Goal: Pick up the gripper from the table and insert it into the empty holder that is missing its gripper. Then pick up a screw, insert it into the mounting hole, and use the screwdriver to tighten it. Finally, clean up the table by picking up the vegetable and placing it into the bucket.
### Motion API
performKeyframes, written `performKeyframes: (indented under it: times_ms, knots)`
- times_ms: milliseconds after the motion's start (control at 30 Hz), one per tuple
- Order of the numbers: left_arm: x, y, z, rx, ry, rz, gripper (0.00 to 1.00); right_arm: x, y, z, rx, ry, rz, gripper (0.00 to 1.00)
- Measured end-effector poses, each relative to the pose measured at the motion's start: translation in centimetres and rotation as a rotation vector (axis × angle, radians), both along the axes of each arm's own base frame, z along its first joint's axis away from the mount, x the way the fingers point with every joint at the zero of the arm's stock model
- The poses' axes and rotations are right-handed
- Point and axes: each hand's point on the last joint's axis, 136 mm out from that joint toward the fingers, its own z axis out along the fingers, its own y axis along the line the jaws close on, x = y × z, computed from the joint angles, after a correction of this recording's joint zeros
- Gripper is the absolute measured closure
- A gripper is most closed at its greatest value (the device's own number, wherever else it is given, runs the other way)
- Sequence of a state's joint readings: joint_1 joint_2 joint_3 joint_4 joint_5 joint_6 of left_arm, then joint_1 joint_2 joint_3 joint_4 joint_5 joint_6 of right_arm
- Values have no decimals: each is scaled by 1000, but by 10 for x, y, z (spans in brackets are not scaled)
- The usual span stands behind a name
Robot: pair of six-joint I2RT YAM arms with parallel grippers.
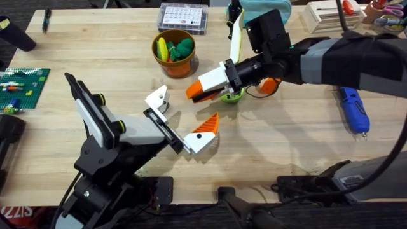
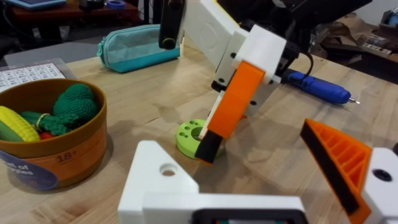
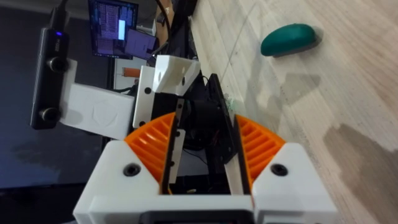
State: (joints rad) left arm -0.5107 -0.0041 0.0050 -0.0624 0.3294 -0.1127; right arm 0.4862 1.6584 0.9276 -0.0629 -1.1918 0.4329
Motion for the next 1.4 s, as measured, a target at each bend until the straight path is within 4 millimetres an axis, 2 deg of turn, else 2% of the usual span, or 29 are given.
performKeyframes:
  times_ms: [267,400,533,700,767,933,1033,1200,1333,1400]
  knots:
    - [1,0,0,0,1,4,13,4,-2,-3,-22,26,-27,467]
    - [1,0,0,0,1,4,13,25,-5,8,27,-48,-71,467]
    - [1,0,0,0,1,4,13,37,-8,12,37,-81,-104,467]
    - [1,0,0,0,1,4,13,51,-17,13,-68,-105,-183,467]
    - [1,0,0,0,1,4,13,54,-25,22,-145,-157,-214,467]
    - [1,0,0,0,1,5,13,59,-54,66,-341,-413,-253,467]
    - [1,0,0,0,1,5,13,54,-79,82,-468,-567,-262,467]
    - [1,0,0,0,1,5,13,33,-129,84,-688,-664,-280,467]
    - [1,1,0,0,1,6,13,20,-168,81,-828,-678,-286,467]
    - [1,1,0,0,1,7,13,21,-181,75,-880,-675,-293,467]
